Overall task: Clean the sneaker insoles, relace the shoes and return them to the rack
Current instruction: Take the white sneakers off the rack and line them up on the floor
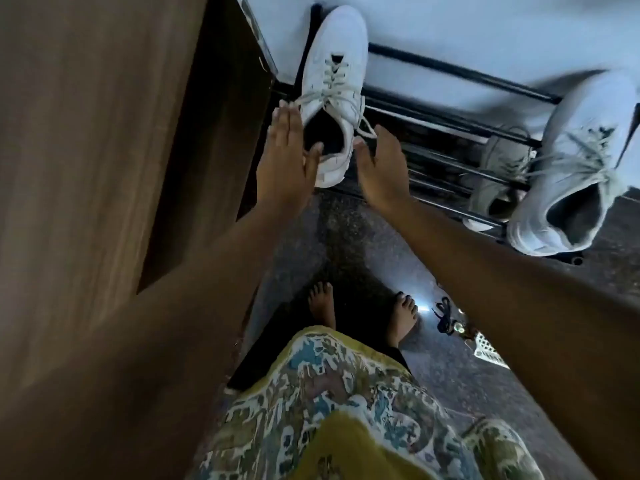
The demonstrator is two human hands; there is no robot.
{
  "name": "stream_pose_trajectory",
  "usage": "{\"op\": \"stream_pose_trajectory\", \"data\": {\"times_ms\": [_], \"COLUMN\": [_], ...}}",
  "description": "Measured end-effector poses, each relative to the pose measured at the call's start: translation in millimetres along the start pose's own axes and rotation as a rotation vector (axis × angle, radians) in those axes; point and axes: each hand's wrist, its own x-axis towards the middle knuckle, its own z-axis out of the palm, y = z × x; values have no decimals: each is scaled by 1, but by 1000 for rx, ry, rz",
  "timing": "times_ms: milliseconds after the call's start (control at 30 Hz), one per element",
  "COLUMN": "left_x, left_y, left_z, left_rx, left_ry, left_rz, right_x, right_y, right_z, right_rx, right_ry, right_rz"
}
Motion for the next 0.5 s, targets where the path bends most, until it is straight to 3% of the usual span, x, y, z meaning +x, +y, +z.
{"op": "stream_pose_trajectory", "data": {"times_ms": [100,333,500], "left_x": [20,30,23], "left_y": [-8,-12,-16], "left_z": [16,31,34], "left_rx": [-79,-348,-388], "left_ry": [37,246,250], "left_rz": [-207,-333,-353], "right_x": [20,35,24], "right_y": [8,14,12], "right_z": [13,37,44], "right_rx": [-60,53,56], "right_ry": [19,154,224], "right_rz": [-35,34,35]}}
